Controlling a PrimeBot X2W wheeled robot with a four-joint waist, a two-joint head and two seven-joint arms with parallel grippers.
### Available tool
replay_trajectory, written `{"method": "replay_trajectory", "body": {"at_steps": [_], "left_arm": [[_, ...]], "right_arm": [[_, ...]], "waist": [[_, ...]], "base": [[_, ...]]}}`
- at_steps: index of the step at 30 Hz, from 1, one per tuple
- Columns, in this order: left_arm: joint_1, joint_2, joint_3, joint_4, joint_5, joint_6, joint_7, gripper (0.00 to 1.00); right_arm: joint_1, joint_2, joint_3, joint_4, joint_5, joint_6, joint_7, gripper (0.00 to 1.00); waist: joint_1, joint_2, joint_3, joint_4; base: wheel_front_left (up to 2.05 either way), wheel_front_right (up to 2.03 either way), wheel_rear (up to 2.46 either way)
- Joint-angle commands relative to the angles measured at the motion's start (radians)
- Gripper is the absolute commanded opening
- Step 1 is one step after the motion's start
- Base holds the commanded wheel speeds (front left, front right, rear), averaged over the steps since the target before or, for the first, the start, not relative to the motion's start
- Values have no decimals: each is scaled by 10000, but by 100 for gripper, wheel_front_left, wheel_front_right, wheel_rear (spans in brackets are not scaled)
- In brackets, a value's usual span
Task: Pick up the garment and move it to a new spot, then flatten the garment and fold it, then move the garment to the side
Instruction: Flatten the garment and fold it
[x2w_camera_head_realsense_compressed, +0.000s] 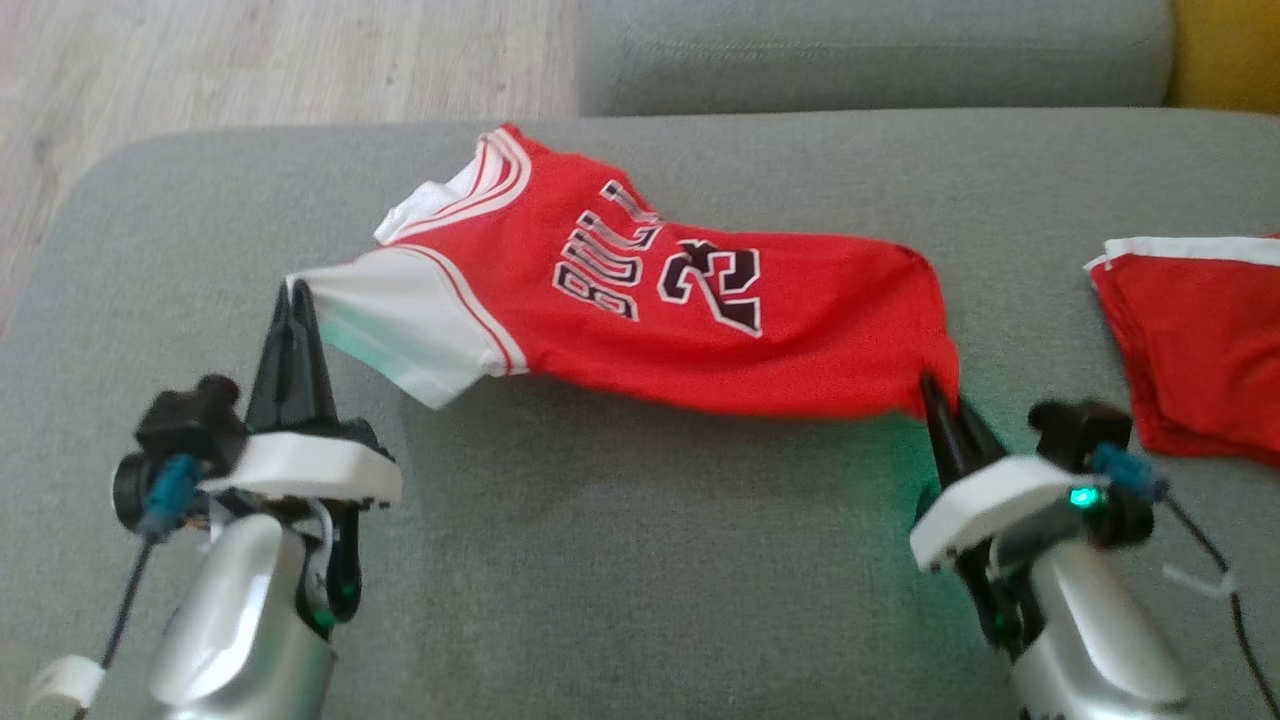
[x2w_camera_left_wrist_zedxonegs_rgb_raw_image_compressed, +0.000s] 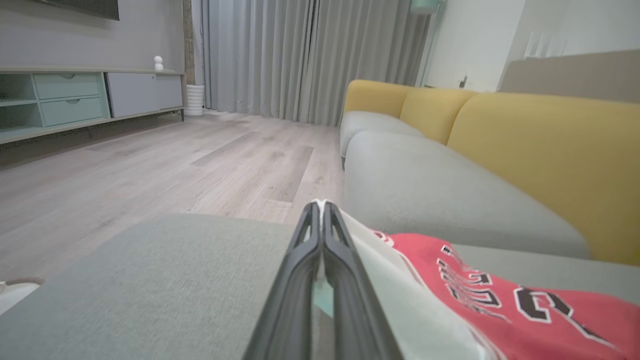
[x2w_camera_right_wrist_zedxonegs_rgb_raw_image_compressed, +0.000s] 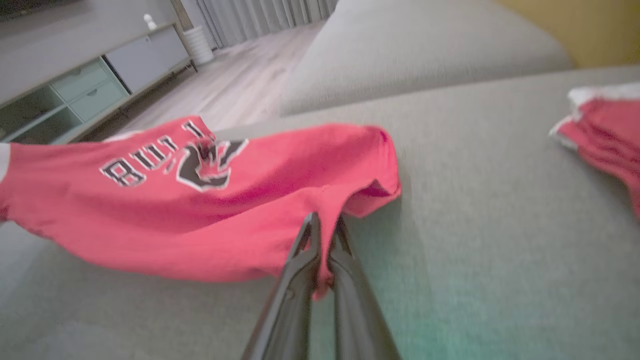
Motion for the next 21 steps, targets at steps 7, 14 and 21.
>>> {"method": "replay_trajectory", "body": {"at_steps": [7,14,21], "left_arm": [[-774,194,1004,-1774,-879,-188,37,0],[-1785,29,1577,-4089,-1575,22,325,0],[-2203,-34,2083,-6671,-1947,699,864,0]], "right_arm": [[-1255,-47,25,-2977,-740,-7,208,0],[-2559,-1065,275,-5692,-1128,-7,486,0],[-2915,-1687,132,-7773,-1295,-7,1298,0]], "waist": [[0,0,-553,-281],[0,0,-1009,-501],[0,0,-1073,-696]], "base": [[0,0,0],[0,0,0],[0,0,0]]}}
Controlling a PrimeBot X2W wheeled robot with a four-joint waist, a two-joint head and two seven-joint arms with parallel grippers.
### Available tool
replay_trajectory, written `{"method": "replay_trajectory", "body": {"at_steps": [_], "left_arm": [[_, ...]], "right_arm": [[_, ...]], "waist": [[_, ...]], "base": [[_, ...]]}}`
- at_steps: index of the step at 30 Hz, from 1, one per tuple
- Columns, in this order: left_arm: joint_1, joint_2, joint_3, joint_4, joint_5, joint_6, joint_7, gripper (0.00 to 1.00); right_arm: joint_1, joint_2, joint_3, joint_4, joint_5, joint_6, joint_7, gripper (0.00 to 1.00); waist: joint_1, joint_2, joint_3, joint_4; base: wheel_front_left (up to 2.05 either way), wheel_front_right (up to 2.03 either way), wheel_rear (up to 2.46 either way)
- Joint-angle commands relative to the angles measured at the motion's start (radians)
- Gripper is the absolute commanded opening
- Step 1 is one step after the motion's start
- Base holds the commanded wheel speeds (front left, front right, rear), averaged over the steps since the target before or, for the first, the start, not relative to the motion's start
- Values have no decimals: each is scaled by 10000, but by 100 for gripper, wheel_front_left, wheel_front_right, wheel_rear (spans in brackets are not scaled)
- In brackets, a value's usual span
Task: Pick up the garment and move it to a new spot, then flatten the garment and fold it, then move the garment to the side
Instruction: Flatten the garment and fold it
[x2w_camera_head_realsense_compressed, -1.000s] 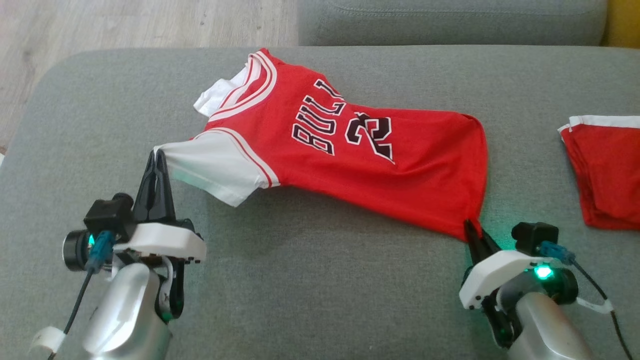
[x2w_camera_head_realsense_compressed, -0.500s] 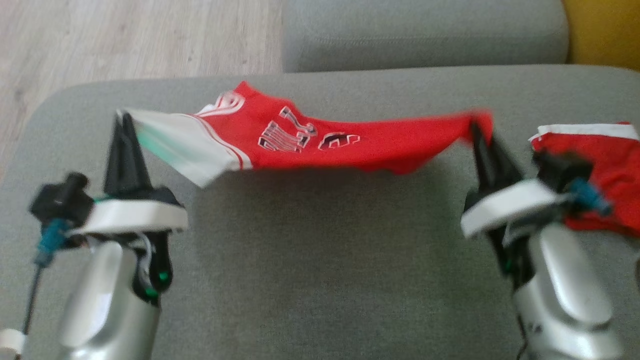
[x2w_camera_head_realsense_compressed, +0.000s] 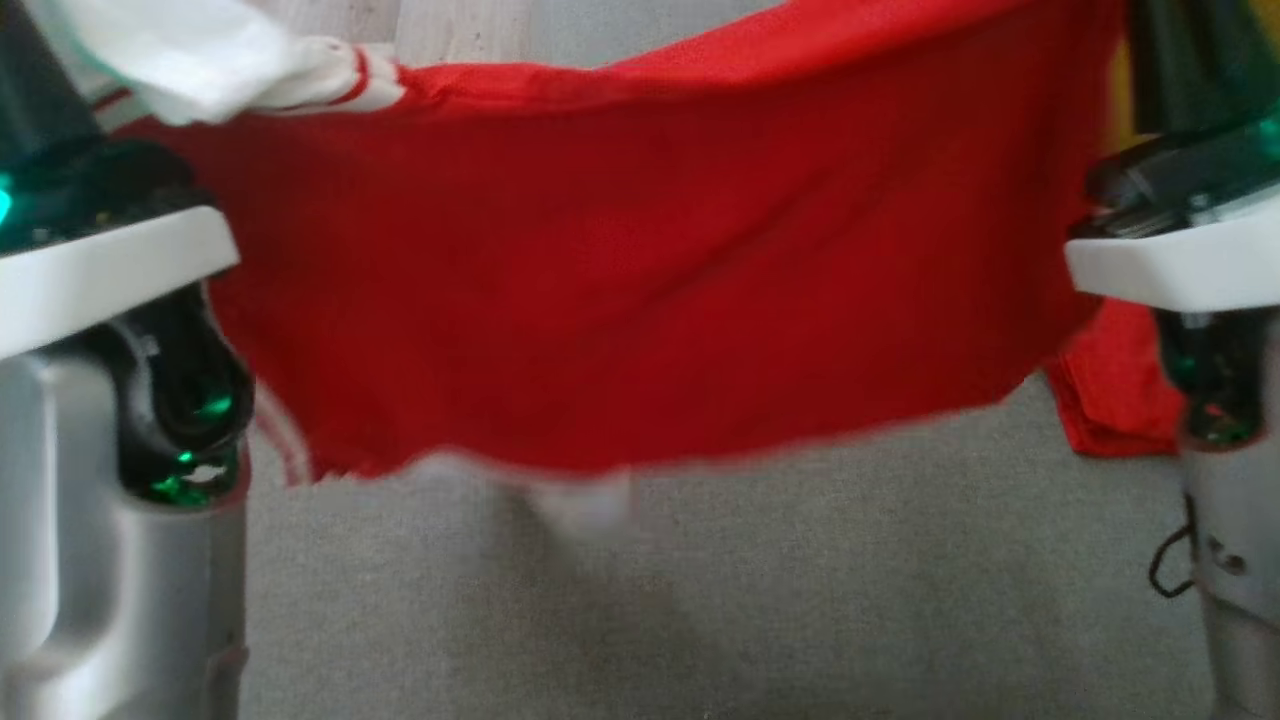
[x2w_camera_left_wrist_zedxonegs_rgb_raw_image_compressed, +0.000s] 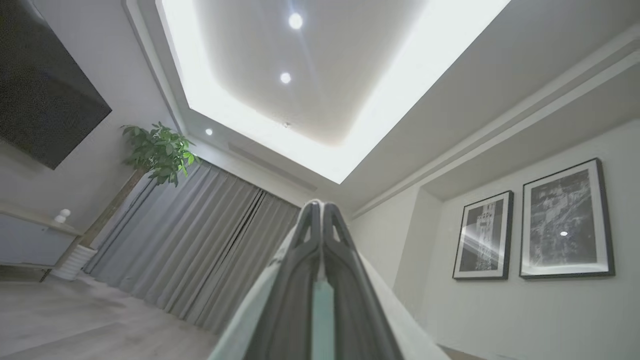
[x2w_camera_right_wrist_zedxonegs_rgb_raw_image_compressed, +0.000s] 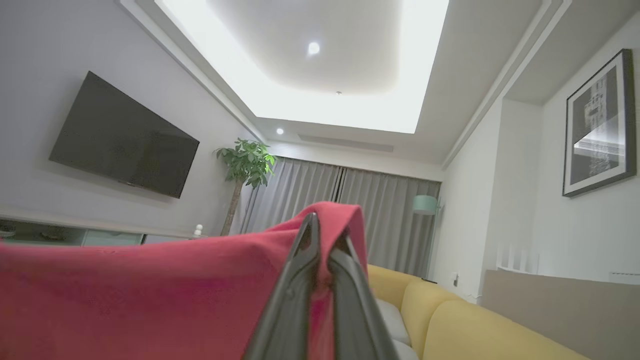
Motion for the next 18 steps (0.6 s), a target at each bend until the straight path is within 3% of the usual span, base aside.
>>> {"method": "replay_trajectory", "body": {"at_steps": [1,6,10,14,18], "left_arm": [[-437,253,397,-669,-31,166,264,0],[-367,451,448,-1563,-82,656,1126,0],[-696,710,399,-1048,-106,719,1656,0],[-1702,921,346,425,-341,467,2043,0],[-3635,1275,212,2590,-137,-7,1942,0]], "right_arm": [[-231,-45,-27,-642,-75,-7,275,0],[206,5,-305,-1634,-244,-7,1044,0],[189,85,-521,-1494,-233,-7,1446,0],[-758,-3,-471,-314,-49,-7,1554,0],[-2814,-415,92,1994,-50,-7,1100,0]], "waist": [[1,0,36,-25],[1,0,431,-78],[1,0,1123,-48],[1,0,2162,-43],[1,0,3206,-10]], "base": [[0,0,0],[0,0,0],[0,0,0],[0,0,0],[0,0,0]]}}
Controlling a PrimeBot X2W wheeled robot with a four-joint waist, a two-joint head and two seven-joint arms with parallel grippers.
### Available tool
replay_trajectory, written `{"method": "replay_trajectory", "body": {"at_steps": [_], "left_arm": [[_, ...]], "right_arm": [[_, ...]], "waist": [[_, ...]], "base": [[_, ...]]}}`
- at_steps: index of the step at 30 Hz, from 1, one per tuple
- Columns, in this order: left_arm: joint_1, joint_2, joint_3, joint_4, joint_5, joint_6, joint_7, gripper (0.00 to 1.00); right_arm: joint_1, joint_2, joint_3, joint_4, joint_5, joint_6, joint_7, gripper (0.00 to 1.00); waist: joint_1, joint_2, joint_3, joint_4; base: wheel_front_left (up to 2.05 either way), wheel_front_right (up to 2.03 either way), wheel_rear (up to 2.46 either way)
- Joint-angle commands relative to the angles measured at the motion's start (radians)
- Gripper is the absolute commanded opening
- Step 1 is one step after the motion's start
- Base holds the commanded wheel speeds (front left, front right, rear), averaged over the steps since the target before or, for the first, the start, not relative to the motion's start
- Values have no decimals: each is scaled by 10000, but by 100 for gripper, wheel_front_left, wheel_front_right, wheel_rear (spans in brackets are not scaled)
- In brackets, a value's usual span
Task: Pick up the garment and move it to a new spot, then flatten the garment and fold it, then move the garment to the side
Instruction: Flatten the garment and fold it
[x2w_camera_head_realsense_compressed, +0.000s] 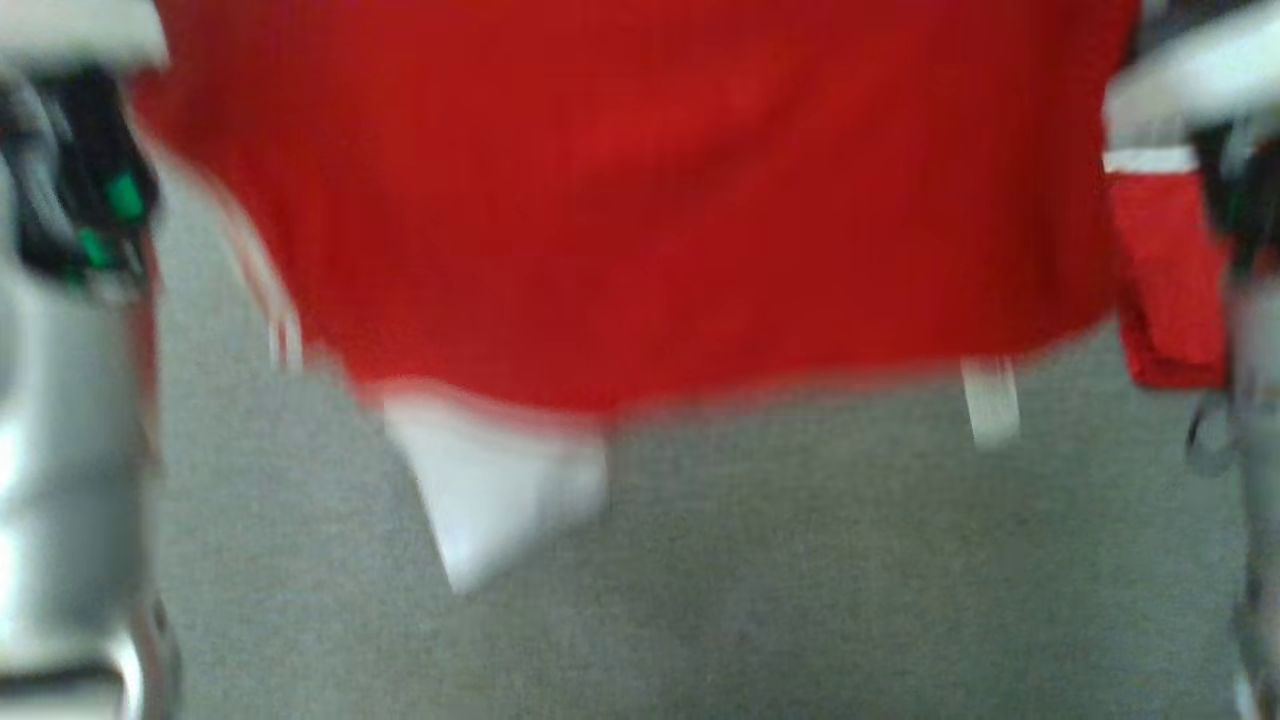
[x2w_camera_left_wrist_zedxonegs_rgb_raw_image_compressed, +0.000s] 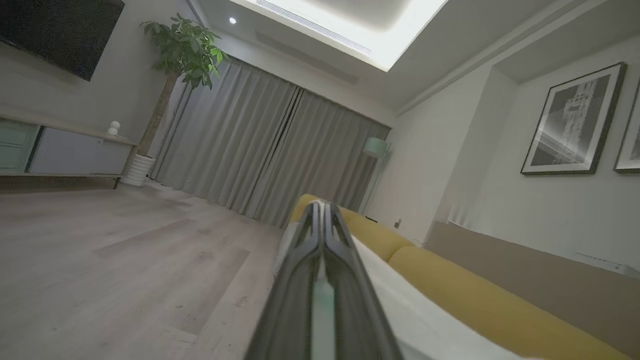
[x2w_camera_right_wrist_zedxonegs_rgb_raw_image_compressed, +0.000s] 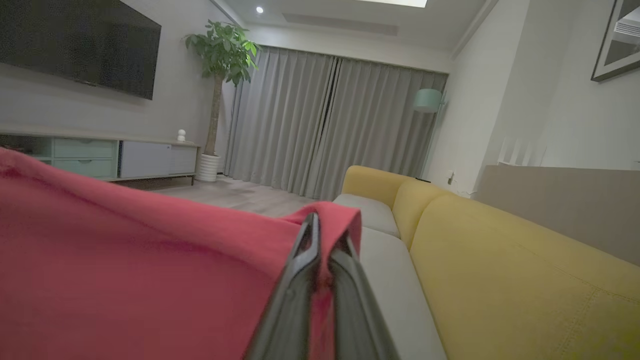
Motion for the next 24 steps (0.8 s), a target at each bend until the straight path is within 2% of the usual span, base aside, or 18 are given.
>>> {"method": "replay_trajectory", "body": {"at_steps": [1,3,6,10,11,17,20,24], "left_arm": [[-1372,536,273,405,181,-168,-165,0],[-2578,647,299,1470,343,-336,-513,0],[-4100,689,370,2810,486,-554,-1166,0],[-5080,554,268,4069,494,-1014,-1829,0],[-5080,554,268,4069,494,-1014,-1829,0],[-4406,97,-158,5572,391,-1796,-2395,0],[-3443,-92,-454,6238,412,-2161,-2555,0],[-2017,-194,-725,6840,451,-2383,-2710,0]], "right_arm": [[-1359,-118,278,522,-6,-7,-337,0],[-2694,-287,619,1789,-207,-7,-893,0],[-4479,-202,427,3493,-502,-7,-1965,0],[-5658,57,-115,5145,-1050,-7,-3219,0],[-5658,57,-115,5145,-1050,-7,-3219,0],[-5041,20,101,7280,-1181,-7,-3543,0],[-4361,-101,509,8262,-955,-7,-3377,0],[-3427,-205,1457,9310,-274,-7,-2804,0]], "waist": [[-3,0,1079,53],[-3,0,1499,100],[-3,0,1915,175],[-3,0,2156,318],[-3,0,2156,318],[-3,0,2211,588],[-3,0,2119,688],[-3,0,1852,811]], "base": [[0,0,0],[0,0,0],[0,0,0],[0,0,0],[0,0,0],[0,0,0],[0,0,0],[0,0,0]]}}
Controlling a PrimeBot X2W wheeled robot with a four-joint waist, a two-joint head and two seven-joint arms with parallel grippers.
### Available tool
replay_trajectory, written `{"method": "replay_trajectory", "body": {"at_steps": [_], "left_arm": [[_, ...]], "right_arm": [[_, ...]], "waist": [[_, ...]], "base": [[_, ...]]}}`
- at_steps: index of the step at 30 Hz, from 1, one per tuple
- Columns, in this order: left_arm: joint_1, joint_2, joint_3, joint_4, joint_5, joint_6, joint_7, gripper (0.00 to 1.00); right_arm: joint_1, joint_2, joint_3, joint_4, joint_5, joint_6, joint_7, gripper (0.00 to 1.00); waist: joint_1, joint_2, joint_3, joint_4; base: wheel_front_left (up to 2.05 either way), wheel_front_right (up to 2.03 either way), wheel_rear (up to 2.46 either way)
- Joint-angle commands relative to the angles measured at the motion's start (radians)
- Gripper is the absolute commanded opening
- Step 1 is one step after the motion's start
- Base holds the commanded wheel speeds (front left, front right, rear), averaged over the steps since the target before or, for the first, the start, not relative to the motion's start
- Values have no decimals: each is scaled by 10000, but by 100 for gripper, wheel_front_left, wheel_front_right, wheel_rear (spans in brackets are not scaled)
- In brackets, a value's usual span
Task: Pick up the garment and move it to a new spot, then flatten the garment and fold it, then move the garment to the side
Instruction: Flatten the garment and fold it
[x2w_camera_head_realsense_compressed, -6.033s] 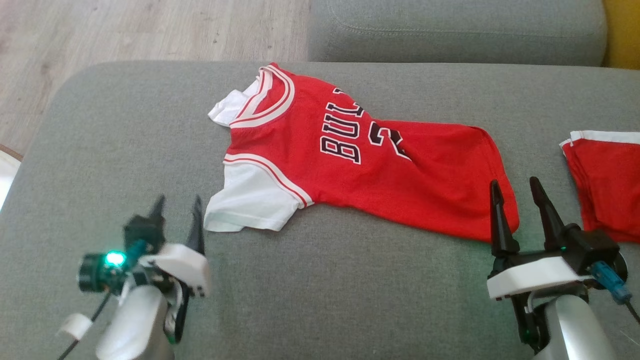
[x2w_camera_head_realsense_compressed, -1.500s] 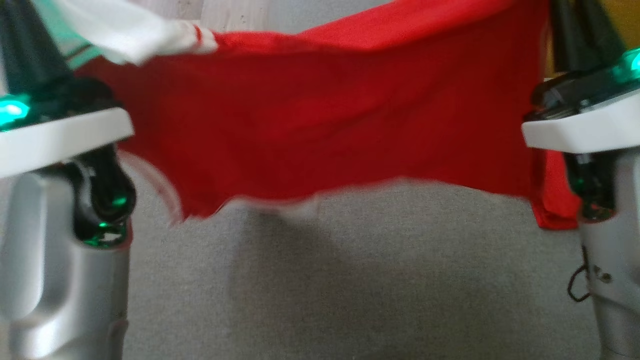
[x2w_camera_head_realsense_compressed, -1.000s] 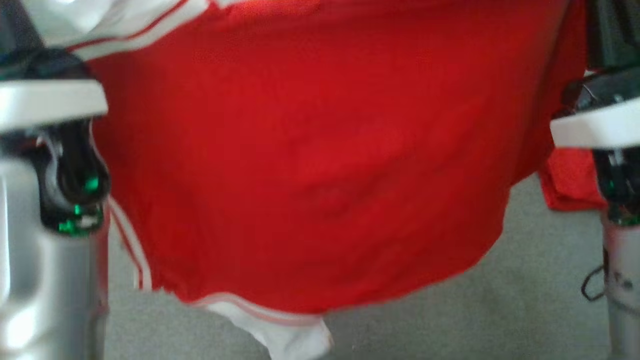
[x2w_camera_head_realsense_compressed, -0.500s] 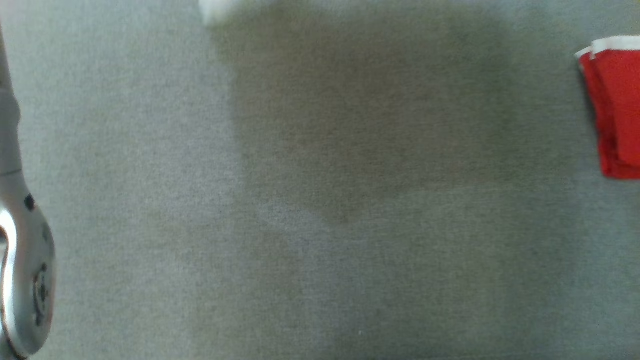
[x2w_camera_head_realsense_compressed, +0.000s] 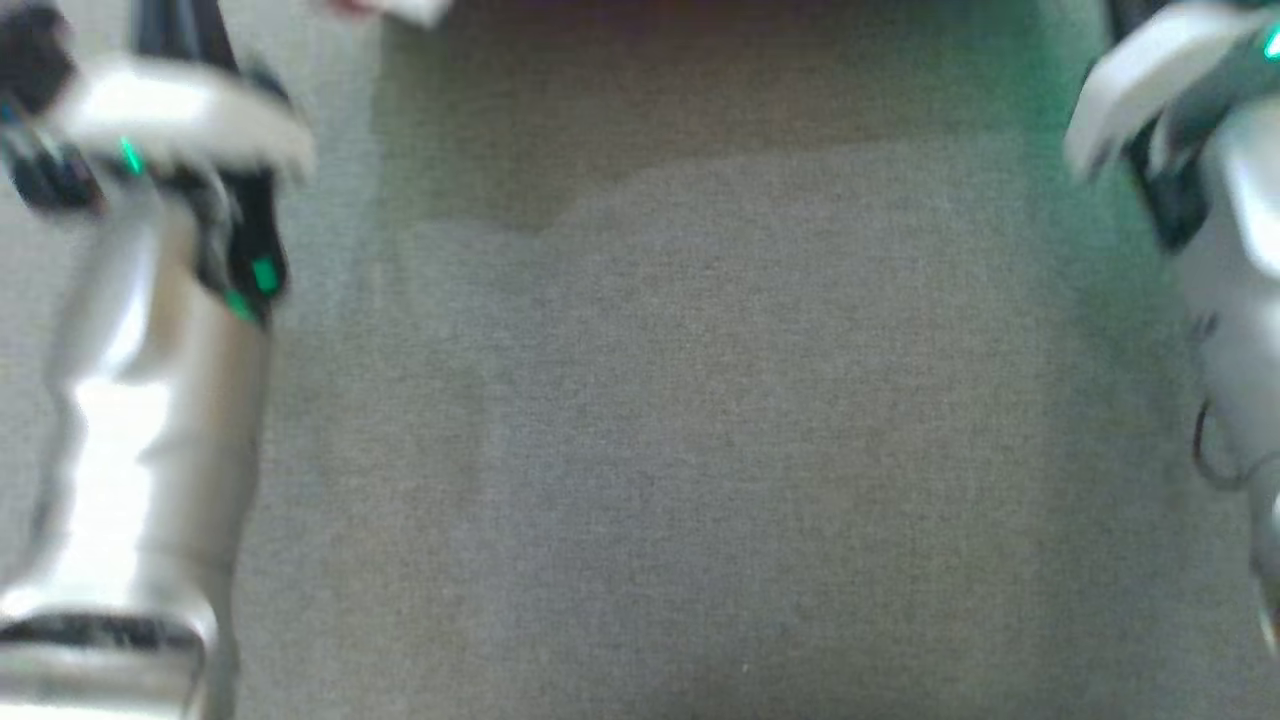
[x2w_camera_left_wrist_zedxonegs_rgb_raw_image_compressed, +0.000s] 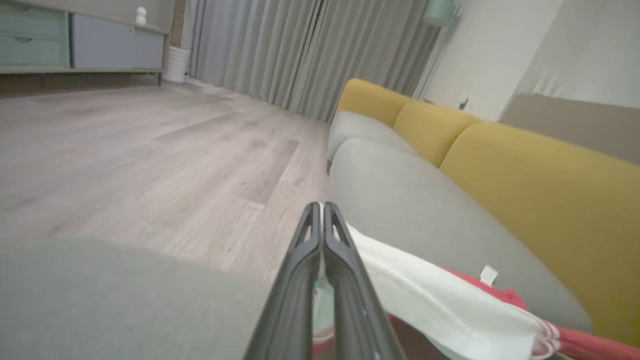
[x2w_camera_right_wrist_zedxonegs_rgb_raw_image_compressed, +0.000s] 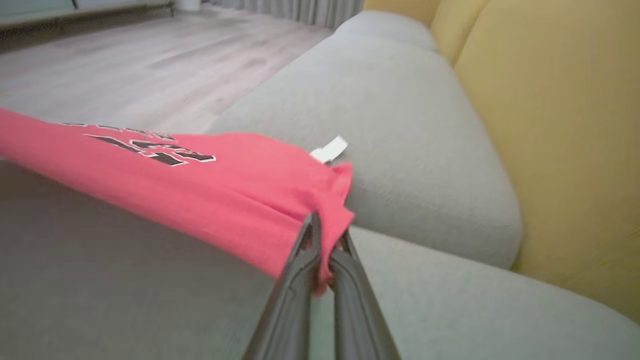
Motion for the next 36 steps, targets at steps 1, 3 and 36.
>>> {"method": "replay_trajectory", "body": {"at_steps": [1,3,36], "left_arm": [[213,491,129,-158,84,-71,-122,0],[850,493,-26,-32,107,-161,-115,0],[8843,2191,-892,-6628,142,1372,2233,0]], "right_arm": [[255,-103,483,-23,400,-7,311,0],[730,-174,1200,140,973,-7,752,0],[4473,-4266,7181,-4865,7860,-7,3616,0]], "waist": [[-1,1,-232,86],[-1,1,-446,108],[-1,1,-3908,-492]], "base": [[0,0,0],[0,0,0],[0,0,0]]}}
